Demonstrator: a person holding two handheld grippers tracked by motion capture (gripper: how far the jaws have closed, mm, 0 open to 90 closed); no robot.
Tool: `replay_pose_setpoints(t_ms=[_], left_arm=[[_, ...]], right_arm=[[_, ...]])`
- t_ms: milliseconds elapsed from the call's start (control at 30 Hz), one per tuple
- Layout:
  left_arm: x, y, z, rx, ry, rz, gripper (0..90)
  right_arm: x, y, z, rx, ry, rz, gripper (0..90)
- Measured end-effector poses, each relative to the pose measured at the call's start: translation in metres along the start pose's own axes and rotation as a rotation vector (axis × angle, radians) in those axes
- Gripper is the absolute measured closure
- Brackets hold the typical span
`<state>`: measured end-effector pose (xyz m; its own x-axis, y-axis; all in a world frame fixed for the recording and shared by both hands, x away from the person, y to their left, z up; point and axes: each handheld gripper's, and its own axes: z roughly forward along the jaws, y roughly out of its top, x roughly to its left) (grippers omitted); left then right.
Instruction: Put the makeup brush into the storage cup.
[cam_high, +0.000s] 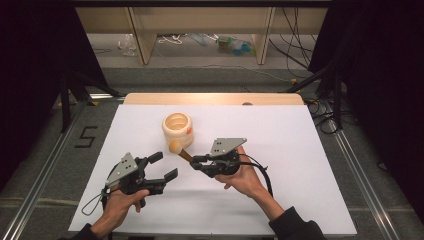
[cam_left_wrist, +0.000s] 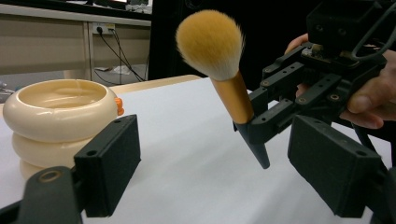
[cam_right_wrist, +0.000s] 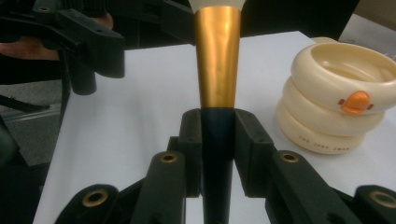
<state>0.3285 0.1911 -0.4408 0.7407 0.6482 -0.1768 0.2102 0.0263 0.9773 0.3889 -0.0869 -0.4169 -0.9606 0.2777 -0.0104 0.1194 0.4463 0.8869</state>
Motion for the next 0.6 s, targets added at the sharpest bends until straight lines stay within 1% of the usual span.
replay_pose_setpoints(t_ms=[33, 67, 100, 167, 233, 300, 400, 467, 533, 600], left_arm=[[0.0001, 0.0003, 0.0006, -0.001, -0.001, -0.001, 17.7], [0.0005, 0.0007, 0.0010, -0.002, -0.007, 0.001, 19.5], [0.0004, 0.0009, 0.0014, -0.004, -0.007, -0.008, 20.7], [0.0013, 0.0013, 0.0025, -0.003, -0.017, -0.026, 21.1], [0.0011, 0.0014, 0.0034, -0.005, -0.018, -0.040, 22.2], [0.0006, 0.0016, 0.0042, -0.001, -0.019, -0.041, 23.2], [-0.0001, 0.0021, 0.0056, -0.004, -0.023, -0.042, 24.3], [-0.0011, 0.0027, 0.0066, -0.007, -0.026, -0.049, 24.9], [-0.0012, 0.0031, 0.0072, -0.004, -0.028, -0.038, 25.9], [-0.0020, 0.0033, 0.0082, -0.005, -0.033, -0.041, 27.4]], right_arm=[[0.0009, -0.0005, 0.0013, -0.007, -0.003, 0.001, 74.3], [0.0014, -0.0004, 0.0016, 0.000, 0.006, -0.001, 74.3], [0.0021, -0.0005, 0.0024, -0.005, 0.002, -0.002, 74.3], [0.0031, -0.0004, 0.0030, -0.005, 0.007, -0.005, 74.3], [0.0036, 0.0000, 0.0029, -0.001, 0.009, -0.009, 74.3], [0.0046, 0.0001, 0.0037, -0.009, 0.005, -0.010, 74.3], [0.0061, 0.0006, 0.0044, -0.004, 0.015, -0.013, 74.3], [0.0077, 0.0008, 0.0057, -0.007, 0.012, -0.016, 74.3], [0.0086, 0.0015, 0.0056, -0.004, 0.020, -0.016, 74.3], [0.0096, 0.0017, 0.0065, -0.009, 0.022, -0.018, 74.3]])
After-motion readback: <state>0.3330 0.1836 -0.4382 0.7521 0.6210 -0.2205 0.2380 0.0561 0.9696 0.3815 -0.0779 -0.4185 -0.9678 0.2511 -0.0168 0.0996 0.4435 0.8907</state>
